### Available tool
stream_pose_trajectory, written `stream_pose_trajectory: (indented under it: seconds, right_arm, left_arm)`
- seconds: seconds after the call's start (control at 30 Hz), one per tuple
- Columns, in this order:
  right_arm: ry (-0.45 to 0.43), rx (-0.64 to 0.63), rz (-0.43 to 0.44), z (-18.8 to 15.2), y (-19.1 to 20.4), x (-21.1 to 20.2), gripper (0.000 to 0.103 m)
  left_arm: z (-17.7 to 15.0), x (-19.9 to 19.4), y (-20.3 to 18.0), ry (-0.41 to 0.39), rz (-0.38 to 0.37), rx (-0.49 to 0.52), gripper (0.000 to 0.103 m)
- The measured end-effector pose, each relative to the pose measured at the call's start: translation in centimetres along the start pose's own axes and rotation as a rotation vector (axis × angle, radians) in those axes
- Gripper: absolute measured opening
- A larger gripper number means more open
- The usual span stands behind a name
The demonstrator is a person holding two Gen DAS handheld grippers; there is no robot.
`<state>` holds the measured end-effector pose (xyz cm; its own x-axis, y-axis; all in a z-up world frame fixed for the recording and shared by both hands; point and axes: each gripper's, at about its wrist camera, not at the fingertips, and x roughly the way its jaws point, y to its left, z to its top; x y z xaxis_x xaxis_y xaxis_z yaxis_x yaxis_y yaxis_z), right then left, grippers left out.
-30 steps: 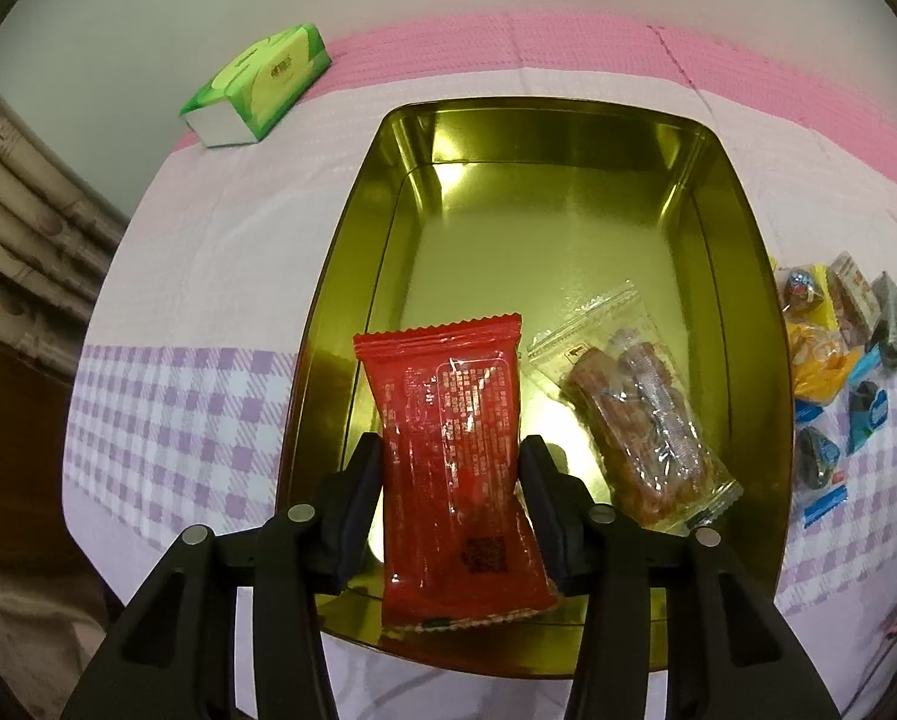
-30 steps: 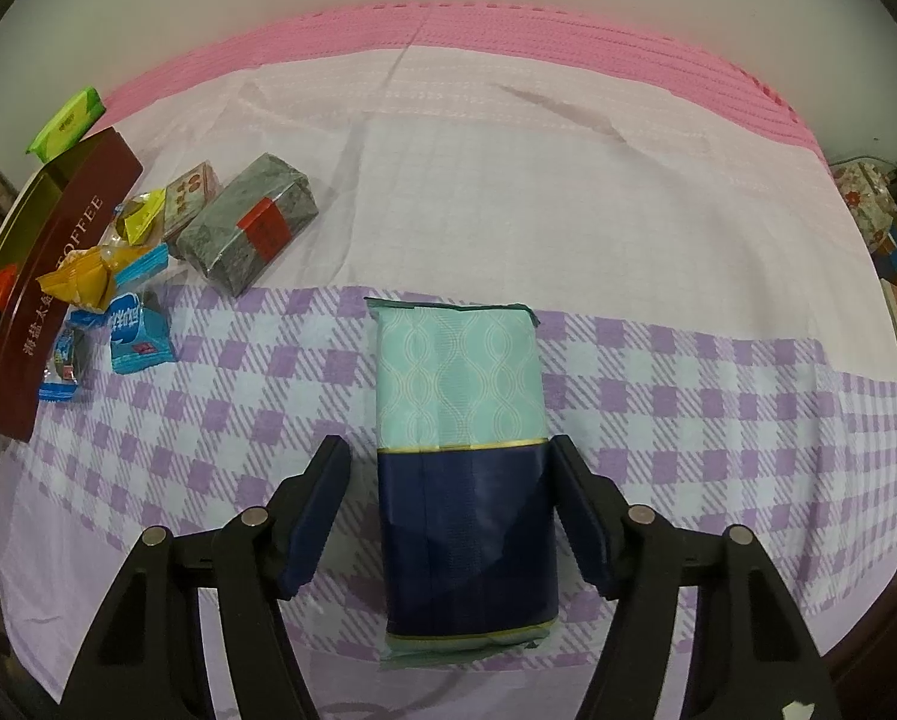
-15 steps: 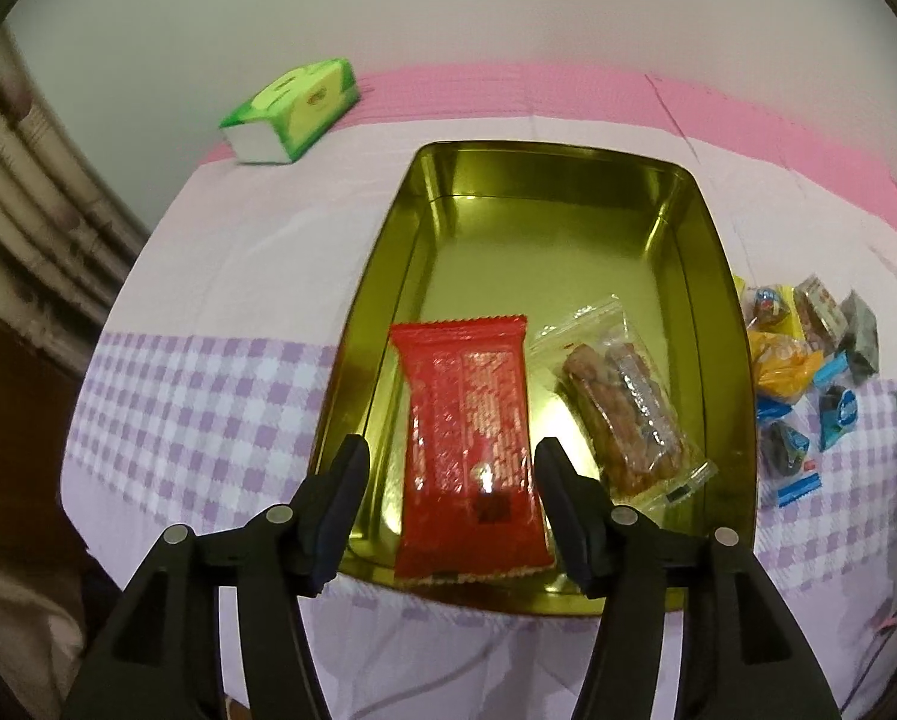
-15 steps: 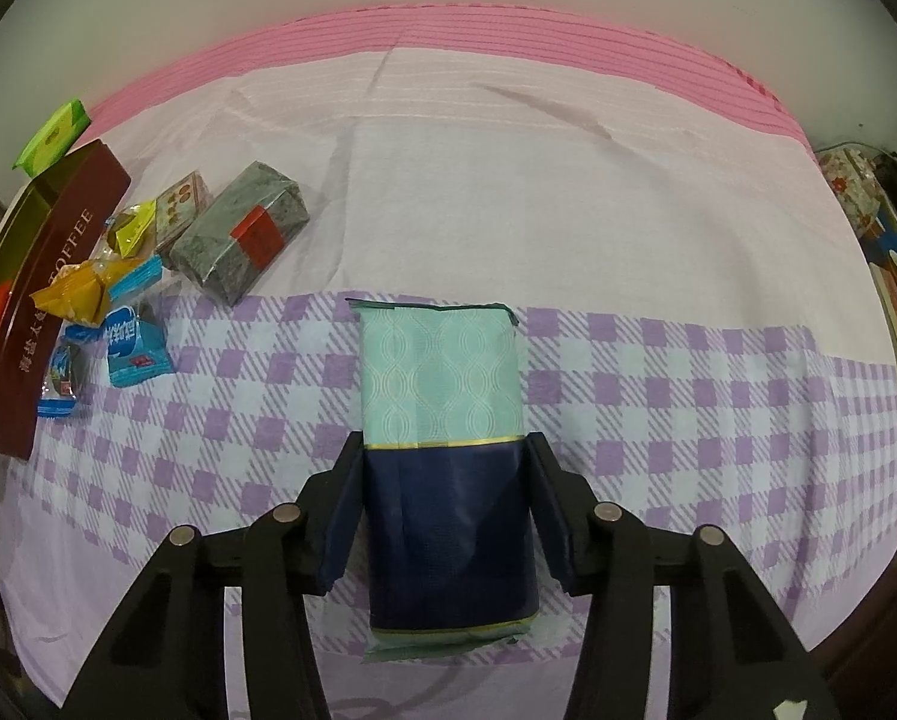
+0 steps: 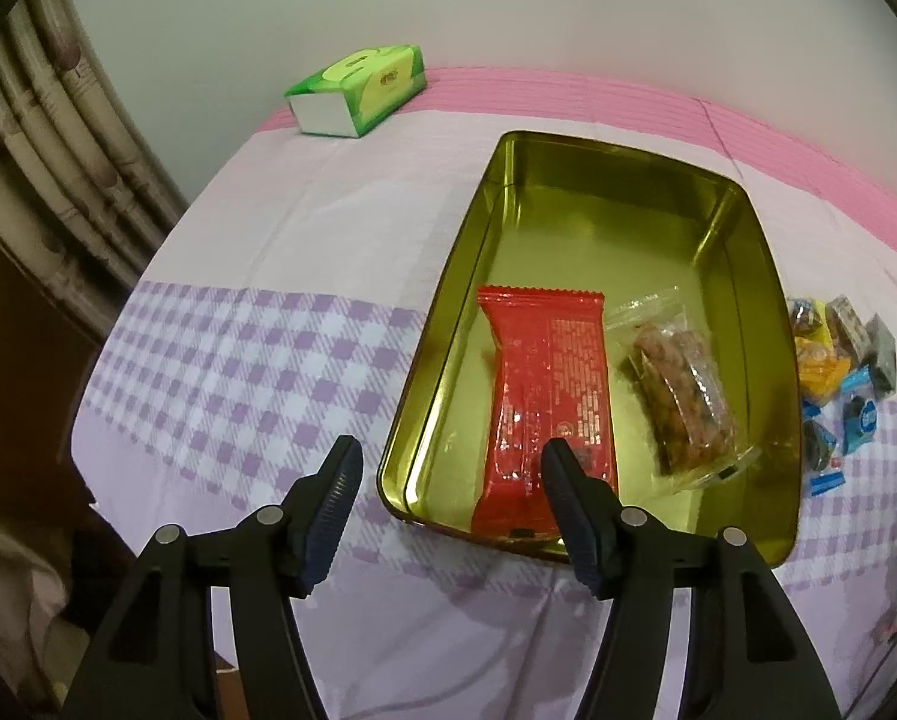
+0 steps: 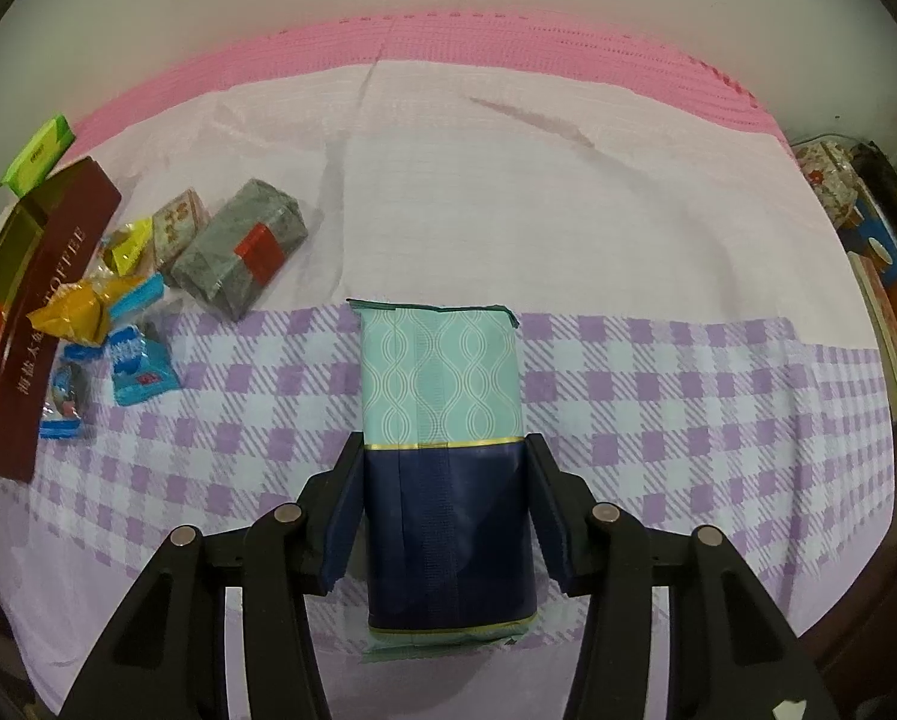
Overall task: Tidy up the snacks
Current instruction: 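Carry the blue-and-teal pack into the tin with the right tool and open it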
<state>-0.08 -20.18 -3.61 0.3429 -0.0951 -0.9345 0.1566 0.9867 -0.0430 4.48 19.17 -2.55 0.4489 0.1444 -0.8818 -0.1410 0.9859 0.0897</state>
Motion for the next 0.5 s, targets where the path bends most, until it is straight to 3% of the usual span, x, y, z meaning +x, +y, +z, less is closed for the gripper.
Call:
stream_pose_trajectory:
  seconds: [0.13,0.27,0.5]
  right_arm:
    - [-0.021,0.019,0.009,0.5,0.4,-1.1,0.047]
    - [-0.046,0.008,0.037,1.4,1.9,-2.5,0.047]
    - [-0.074,-0.082,0.147,3.4,8.2,-4.4,0.047]
  left_arm:
    - [0.3,-0.1,0.5,-0.015,-0.002,-0.016,0.071]
    - [0.4,-0.4,0.8,-0.032,0.012,-0.021,0.071]
    - [0.8,-0.5,2.5,-0.033,0.021,-0.091,0.072]
